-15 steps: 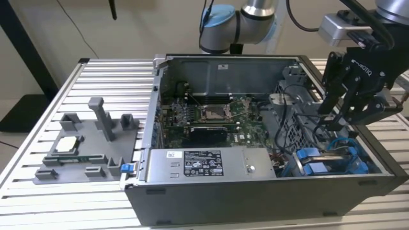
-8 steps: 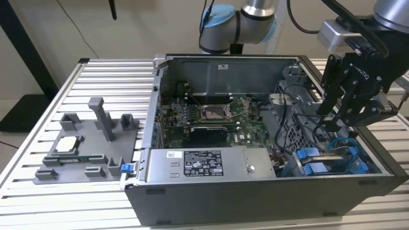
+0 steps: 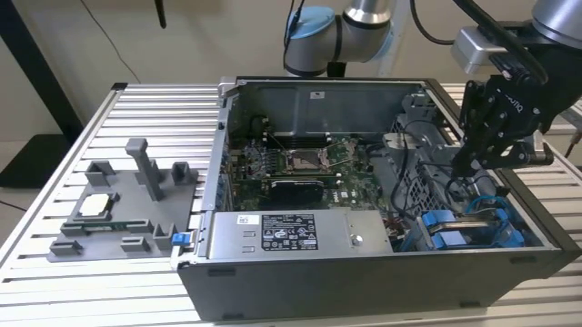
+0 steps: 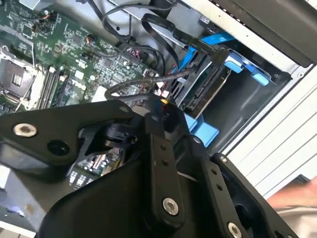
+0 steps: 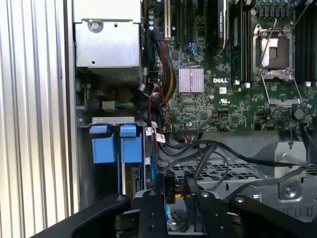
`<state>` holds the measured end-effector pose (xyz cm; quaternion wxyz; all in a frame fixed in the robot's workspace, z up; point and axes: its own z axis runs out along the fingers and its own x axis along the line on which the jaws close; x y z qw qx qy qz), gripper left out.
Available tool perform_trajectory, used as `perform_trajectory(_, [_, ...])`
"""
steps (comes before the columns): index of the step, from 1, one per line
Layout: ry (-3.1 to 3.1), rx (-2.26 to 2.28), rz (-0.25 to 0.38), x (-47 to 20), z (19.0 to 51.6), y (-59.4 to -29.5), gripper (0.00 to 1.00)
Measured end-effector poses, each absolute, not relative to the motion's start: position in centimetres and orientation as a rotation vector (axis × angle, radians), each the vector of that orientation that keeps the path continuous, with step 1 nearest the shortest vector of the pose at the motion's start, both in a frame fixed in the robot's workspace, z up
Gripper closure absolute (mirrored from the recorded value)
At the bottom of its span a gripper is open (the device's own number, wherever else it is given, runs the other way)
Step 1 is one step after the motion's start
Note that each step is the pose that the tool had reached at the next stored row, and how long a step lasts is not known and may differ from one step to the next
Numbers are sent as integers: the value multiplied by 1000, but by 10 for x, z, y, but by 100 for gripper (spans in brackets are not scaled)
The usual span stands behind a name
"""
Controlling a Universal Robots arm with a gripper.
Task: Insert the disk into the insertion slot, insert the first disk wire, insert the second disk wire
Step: 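Insert the first disk wire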
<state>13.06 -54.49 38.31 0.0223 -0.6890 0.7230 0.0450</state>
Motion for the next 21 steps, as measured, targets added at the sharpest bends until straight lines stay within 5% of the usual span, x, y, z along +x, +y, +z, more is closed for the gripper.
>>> perform_trajectory(21, [2256,-2151,105,135,376,-548,100])
